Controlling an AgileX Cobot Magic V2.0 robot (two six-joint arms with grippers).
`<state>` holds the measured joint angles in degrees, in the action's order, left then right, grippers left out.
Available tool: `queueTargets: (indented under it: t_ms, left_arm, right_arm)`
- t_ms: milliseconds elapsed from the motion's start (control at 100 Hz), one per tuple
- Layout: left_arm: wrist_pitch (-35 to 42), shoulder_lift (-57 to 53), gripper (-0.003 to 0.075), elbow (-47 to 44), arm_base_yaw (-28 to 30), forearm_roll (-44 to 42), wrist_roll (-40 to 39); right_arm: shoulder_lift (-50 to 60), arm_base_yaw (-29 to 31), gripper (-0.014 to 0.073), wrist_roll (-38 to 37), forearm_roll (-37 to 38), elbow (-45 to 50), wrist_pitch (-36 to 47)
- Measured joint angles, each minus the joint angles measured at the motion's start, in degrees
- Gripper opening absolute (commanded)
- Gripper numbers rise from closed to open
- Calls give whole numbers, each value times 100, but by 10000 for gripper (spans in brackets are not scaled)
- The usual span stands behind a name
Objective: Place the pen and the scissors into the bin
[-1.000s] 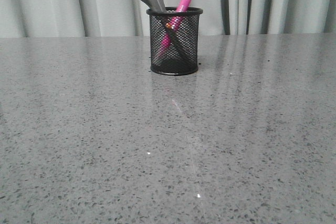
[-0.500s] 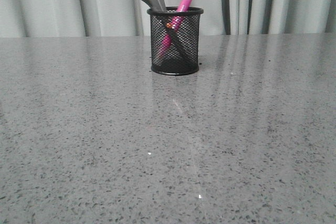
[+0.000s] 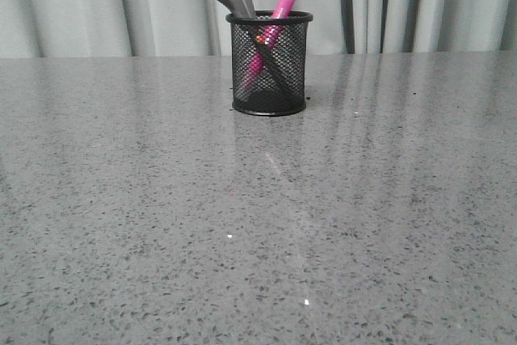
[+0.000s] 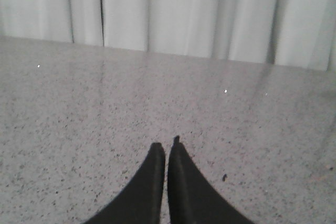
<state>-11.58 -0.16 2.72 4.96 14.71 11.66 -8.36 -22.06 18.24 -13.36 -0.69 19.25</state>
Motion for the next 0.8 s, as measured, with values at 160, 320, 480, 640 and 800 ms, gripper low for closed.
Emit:
queueTargets:
  t_ms: [160,320,480,640,800]
  left_arm:
    - [168,0,-19,-134,-188,-552,-123]
    - [820,0,-19,-282,-481,-758,-187]
    - [905,0,-19,-282,-510,-986,-317]
    - [905,0,-19,-282,-510,-1100,-325]
    - [905,0,-19,-282,-510,-1112,-330]
  right_arm:
    - [0,0,-69,0,0,0,0]
    - [0,0,-69,0,0,0,0]
    - [10,0,-69,0,0,0,0]
    - [10,0,-69,11,0,0,0]
    - [10,0,-69,11,0,0,0]
